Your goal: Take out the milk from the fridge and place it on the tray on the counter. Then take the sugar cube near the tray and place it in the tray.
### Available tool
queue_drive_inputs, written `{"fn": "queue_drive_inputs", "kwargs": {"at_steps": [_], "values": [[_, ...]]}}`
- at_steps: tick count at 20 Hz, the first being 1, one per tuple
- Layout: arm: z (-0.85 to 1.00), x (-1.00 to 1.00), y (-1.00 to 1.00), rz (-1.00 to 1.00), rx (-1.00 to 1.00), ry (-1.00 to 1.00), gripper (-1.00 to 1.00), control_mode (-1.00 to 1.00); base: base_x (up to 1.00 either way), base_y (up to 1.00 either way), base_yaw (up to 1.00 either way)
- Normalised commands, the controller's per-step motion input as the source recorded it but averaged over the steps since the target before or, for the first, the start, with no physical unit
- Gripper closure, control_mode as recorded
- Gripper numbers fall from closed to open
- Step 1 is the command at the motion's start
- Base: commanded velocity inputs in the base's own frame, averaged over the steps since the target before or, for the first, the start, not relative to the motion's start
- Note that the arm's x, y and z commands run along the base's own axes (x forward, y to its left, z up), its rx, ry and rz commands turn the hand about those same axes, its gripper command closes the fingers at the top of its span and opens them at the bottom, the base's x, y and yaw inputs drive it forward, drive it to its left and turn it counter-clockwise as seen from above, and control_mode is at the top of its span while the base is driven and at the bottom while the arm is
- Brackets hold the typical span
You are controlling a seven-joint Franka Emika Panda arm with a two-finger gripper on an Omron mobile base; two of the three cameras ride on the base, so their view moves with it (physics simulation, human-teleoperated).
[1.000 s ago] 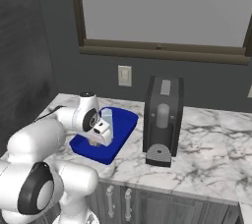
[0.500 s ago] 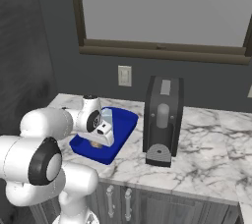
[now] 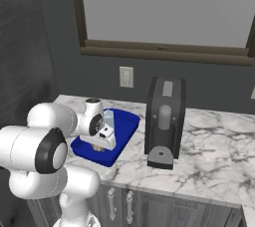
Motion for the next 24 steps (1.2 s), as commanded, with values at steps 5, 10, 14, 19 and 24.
{"fn": "queue_drive_inputs", "kwargs": {"at_steps": [5, 10, 14, 19, 24], "values": [[0.04, -0.10, 0.00, 0.00, 0.00, -0.01, -1.00, -1.00, 0.00, 0.00, 0.00], [0.31, -0.17, 0.01, 0.00, 0.01, -0.06, -1.00, -1.00, 0.00, 0.00, 0.00], [0.71, -0.35, 0.12, 0.00, 0.00, -0.08, -1.00, -1.00, 0.00, 0.00, 0.00], [0.98, -0.58, 0.06, 0.00, 0.00, -0.07, -1.00, -1.00, 0.00, 0.00, 0.00], [0.97, -0.49, 0.01, 0.00, 0.00, -0.02, -1.00, -1.00, 0.00, 0.00, 0.00]]}}
